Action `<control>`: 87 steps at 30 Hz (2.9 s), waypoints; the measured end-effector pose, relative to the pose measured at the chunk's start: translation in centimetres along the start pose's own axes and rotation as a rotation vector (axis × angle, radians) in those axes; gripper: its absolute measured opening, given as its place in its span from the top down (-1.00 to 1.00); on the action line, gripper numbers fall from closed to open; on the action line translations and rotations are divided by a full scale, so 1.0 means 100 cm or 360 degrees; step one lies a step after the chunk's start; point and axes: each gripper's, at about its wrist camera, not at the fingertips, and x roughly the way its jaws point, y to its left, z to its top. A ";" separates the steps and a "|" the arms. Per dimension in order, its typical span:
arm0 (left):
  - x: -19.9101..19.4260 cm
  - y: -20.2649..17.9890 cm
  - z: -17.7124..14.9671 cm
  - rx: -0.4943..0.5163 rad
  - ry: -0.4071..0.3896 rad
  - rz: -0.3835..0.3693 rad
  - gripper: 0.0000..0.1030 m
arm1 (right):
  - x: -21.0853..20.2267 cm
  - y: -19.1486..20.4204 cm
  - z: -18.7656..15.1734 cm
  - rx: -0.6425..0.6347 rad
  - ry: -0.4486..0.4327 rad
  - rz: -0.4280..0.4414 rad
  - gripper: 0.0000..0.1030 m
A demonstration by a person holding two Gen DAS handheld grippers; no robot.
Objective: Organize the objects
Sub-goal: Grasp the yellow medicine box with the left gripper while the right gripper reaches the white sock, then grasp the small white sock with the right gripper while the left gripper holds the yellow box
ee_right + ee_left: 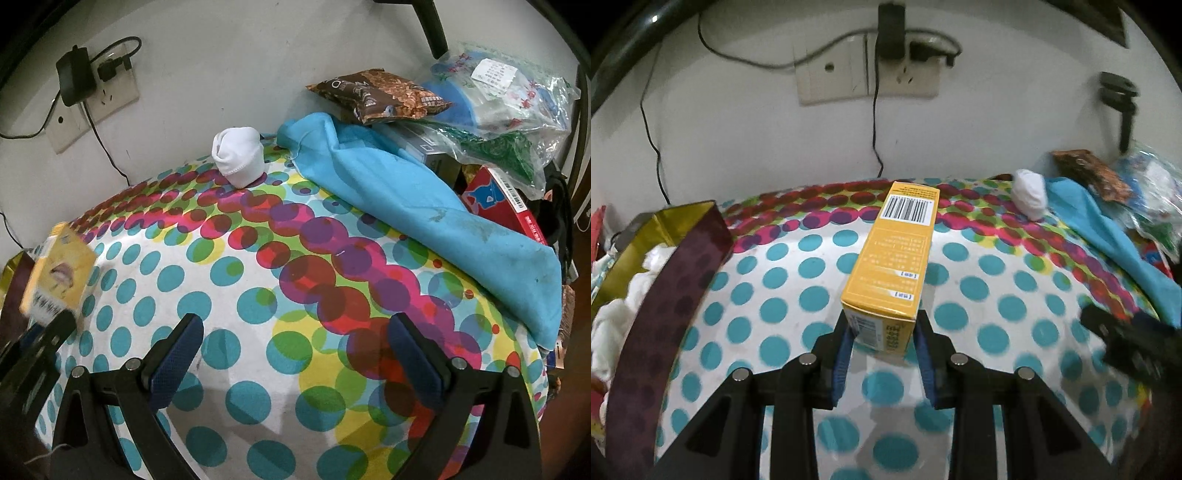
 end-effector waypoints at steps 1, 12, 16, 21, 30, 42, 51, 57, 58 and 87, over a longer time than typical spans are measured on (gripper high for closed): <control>-0.006 0.000 -0.004 0.0003 -0.0015 -0.0015 0.37 | 0.000 0.001 0.000 -0.0005 0.0003 -0.0007 -0.95; -0.024 0.030 -0.028 -0.0163 0.0031 -0.0133 0.37 | 0.007 0.031 0.012 -0.0159 -0.0054 -0.0100 -0.90; -0.023 0.035 -0.030 -0.0211 0.0047 -0.0130 0.37 | 0.018 0.058 0.026 -0.0290 -0.0100 -0.0148 -0.89; -0.027 0.033 -0.030 -0.0195 0.0029 -0.0117 0.37 | 0.041 0.066 0.054 -0.0259 -0.0095 -0.0228 -0.88; -0.030 0.027 -0.029 -0.0134 0.0005 -0.0119 0.37 | 0.078 0.069 0.095 -0.0221 -0.0044 -0.0261 -0.75; -0.029 0.031 -0.029 -0.0179 0.0011 -0.0104 0.37 | 0.081 0.096 0.106 -0.0455 -0.0108 -0.0094 0.98; -0.033 0.026 -0.028 -0.0143 -0.0029 -0.0047 0.37 | 0.037 0.114 0.071 -0.0639 -0.0306 -0.0043 0.99; -0.032 0.027 -0.028 -0.0157 -0.0029 -0.0058 0.36 | 0.016 0.119 0.053 -0.0661 -0.0379 -0.0011 0.83; -0.032 0.027 -0.028 -0.0156 -0.0027 -0.0062 0.36 | 0.018 0.113 0.060 -0.0613 -0.0367 0.0038 0.33; -0.033 0.025 -0.028 -0.0142 -0.0025 -0.0089 0.36 | 0.025 0.095 0.076 -0.0615 -0.0327 0.0249 1.00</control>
